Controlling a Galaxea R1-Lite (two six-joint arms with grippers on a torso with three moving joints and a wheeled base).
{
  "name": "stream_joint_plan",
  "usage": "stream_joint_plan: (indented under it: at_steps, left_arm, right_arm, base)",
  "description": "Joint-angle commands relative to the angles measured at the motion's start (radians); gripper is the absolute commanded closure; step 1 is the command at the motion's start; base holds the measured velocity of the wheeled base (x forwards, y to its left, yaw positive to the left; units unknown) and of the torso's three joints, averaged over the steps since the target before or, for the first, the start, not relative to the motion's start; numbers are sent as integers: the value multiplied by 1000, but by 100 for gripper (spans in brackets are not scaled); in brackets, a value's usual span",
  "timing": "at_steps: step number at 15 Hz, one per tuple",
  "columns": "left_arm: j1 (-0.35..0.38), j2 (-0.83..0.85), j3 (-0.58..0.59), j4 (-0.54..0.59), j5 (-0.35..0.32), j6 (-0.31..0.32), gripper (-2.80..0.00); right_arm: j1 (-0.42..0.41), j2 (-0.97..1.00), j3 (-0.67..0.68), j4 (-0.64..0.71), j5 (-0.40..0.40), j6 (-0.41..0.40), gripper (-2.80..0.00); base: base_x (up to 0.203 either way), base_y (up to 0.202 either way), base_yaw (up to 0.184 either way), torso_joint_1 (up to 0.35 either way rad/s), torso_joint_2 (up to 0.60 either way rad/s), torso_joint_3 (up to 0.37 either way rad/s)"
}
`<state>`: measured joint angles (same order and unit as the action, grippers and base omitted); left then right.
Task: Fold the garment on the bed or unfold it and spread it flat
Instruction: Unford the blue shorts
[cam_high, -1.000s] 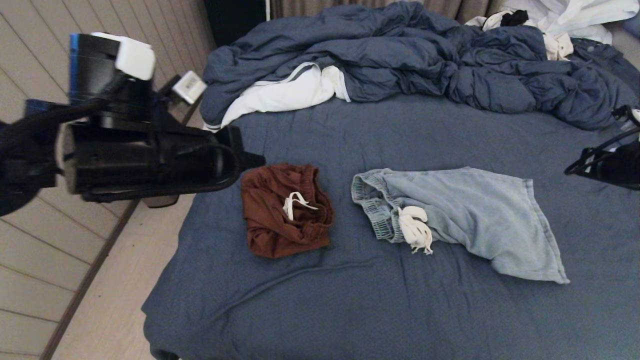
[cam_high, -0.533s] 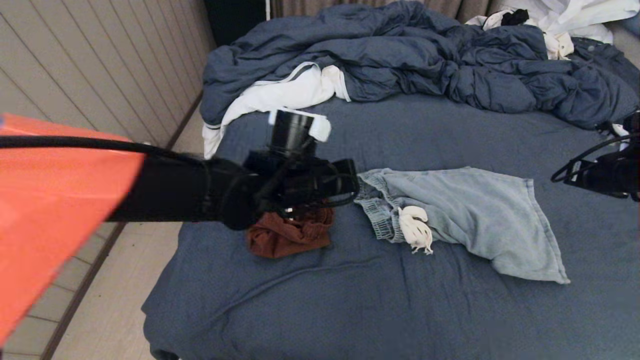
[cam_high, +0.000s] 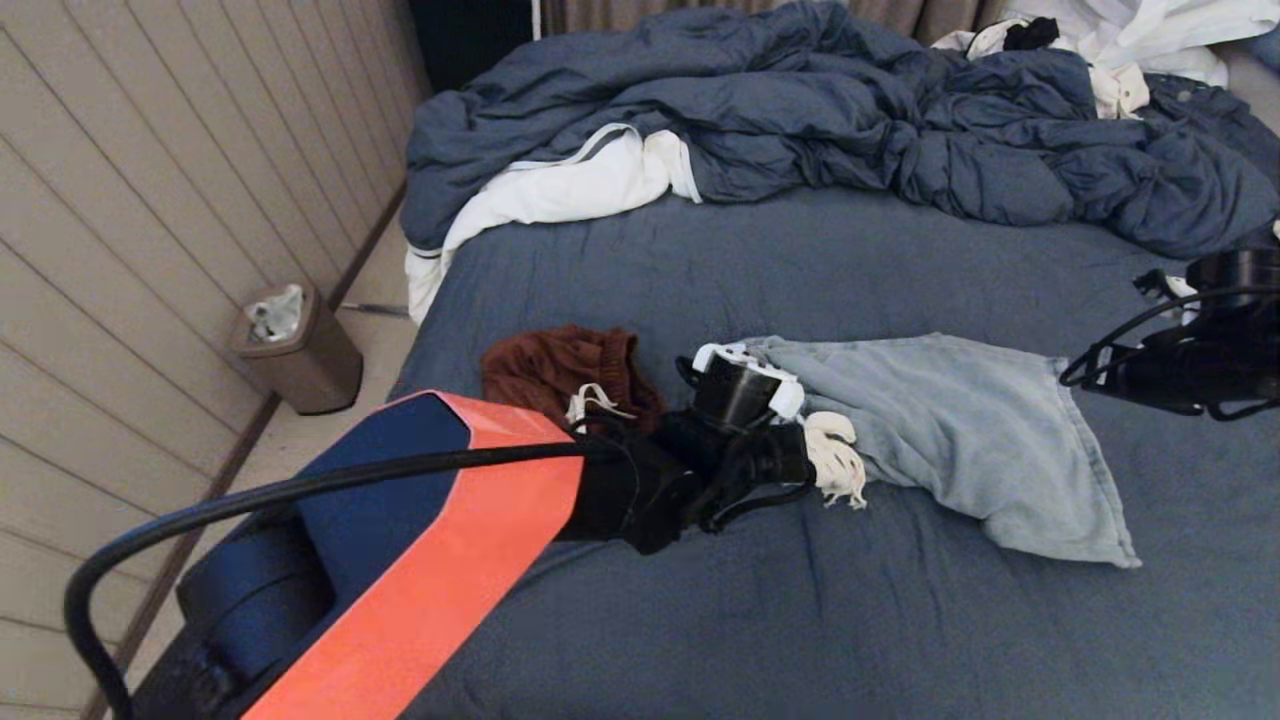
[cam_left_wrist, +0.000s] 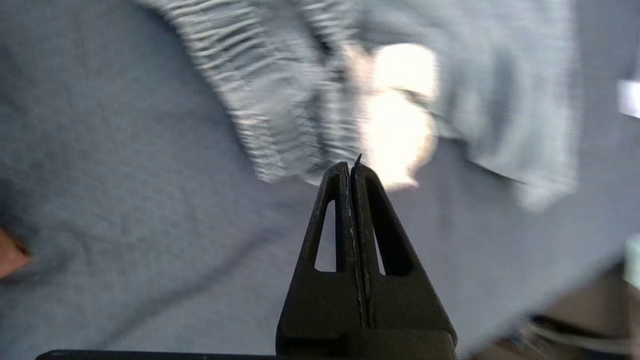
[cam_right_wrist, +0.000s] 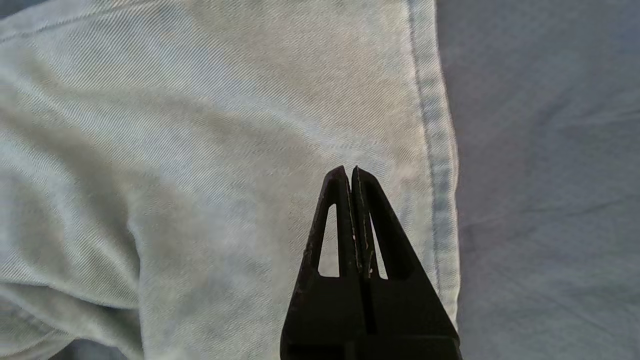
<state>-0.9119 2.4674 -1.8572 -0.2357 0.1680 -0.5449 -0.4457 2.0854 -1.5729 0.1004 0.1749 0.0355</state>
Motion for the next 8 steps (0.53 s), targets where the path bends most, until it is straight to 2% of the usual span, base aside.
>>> stream_joint_plan:
  at_steps: [1,5,6,7,8]
  left_arm:
    - [4,108,-75,8,36,1,0]
    - [18,104,-76,3,46,-6,0]
    - [18,102,-76,1,51,-9,-134]
    - [19,100,-76,-1,54,-20,-280]
    - [22,99,-76,-3,54,-27,-280]
  right_arm:
    - [13,-24,15,-1,2,-2,0]
    - [32,-60,46,-4,1,-3,0]
    - [35,-72,51,-4,1,-3,0]
    - [37,-79,59,-4,2,-5,0]
    - [44,-86,63,-4,0,-5,0]
  base:
    - [0,0,0,0,0,0]
    - [0,0,0,0,0,0]
    - [0,0,0,0,0,0]
    - [0,0,0,0,0,0]
    - [0,0,0,0,0,0]
